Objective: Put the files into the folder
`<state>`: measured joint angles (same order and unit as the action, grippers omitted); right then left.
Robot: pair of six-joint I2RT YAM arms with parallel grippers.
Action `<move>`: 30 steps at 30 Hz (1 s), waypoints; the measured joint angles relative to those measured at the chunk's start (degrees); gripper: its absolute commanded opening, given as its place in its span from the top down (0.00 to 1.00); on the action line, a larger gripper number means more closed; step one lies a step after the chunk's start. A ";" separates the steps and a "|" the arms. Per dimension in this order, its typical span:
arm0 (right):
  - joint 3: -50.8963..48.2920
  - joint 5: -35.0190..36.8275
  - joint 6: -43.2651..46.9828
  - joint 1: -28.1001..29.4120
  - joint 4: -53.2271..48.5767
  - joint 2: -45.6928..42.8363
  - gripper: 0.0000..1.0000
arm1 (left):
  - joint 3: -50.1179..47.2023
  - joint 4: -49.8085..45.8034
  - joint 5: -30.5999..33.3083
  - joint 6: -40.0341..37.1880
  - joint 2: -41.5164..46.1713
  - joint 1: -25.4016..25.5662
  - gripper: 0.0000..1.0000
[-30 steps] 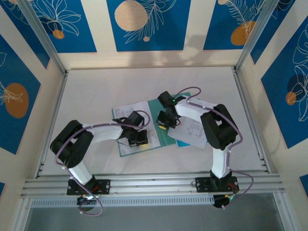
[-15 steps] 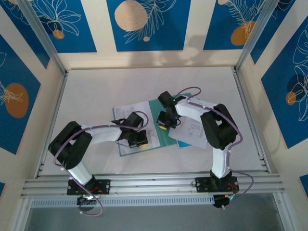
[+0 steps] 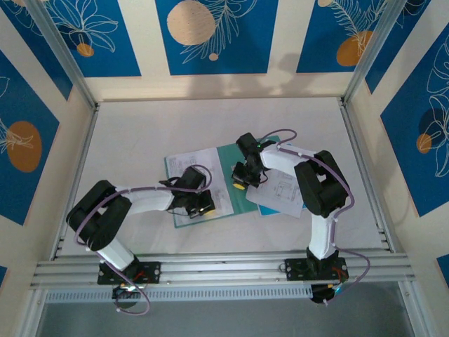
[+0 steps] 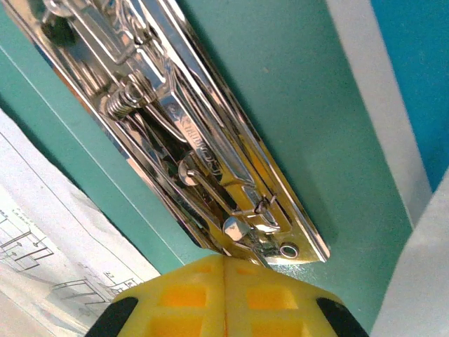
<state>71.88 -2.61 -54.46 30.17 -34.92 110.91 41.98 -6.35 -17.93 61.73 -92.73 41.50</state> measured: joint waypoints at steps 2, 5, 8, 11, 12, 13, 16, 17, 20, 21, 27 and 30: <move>0.00 -0.15 0.15 -0.11 -0.07 0.11 0.91 | 0.00 0.00 0.00 0.37 0.00 0.00 1.00; 0.37 -0.87 0.39 -0.48 -0.50 0.52 0.91 | -0.13 0.13 0.07 0.94 0.09 0.00 1.00; 2.03 -1.64 0.66 -0.83 -2.34 1.70 0.92 | -0.57 0.39 0.20 1.20 0.44 0.02 1.00; 3.74 -1.75 1.27 -0.92 -4.50 2.75 0.92 | -0.85 0.59 0.37 1.38 0.72 0.04 1.00; 4.07 -1.70 1.38 -0.92 -4.98 2.93 0.91 | -0.98 0.59 0.39 1.40 0.83 0.04 1.00; 4.33 -1.66 1.62 -0.92 -5.35 3.08 0.92 | -1.07 0.61 0.42 1.40 0.92 0.04 1.00; 5.07 -1.18 2.75 -0.83 -6.29 3.37 0.91 | -1.40 0.61 0.59 1.42 1.20 0.04 1.00; 5.29 -0.87 3.26 -0.79 -6.54 3.43 0.91 | -1.49 0.63 0.61 1.42 1.31 0.04 1.00; 6.54 0.15 4.70 -0.35 -7.87 3.96 0.91 | -1.95 0.85 0.83 1.49 1.68 0.04 1.00; 7.15 0.79 5.14 -0.15 -8.48 4.20 0.91 | -2.08 0.92 0.96 1.62 1.86 0.04 1.00; 9.51 6.10 7.52 0.79 -12.02 4.55 0.91 | -2.58 1.33 1.90 2.38 2.32 0.04 1.00; 10.32 8.57 8.13 0.85 -13.35 4.37 0.91 | -2.75 1.46 2.10 2.47 2.49 0.04 1.00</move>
<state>82.19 5.96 -46.33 31.03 -48.27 115.28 39.22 -4.89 -15.84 64.20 -90.24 41.54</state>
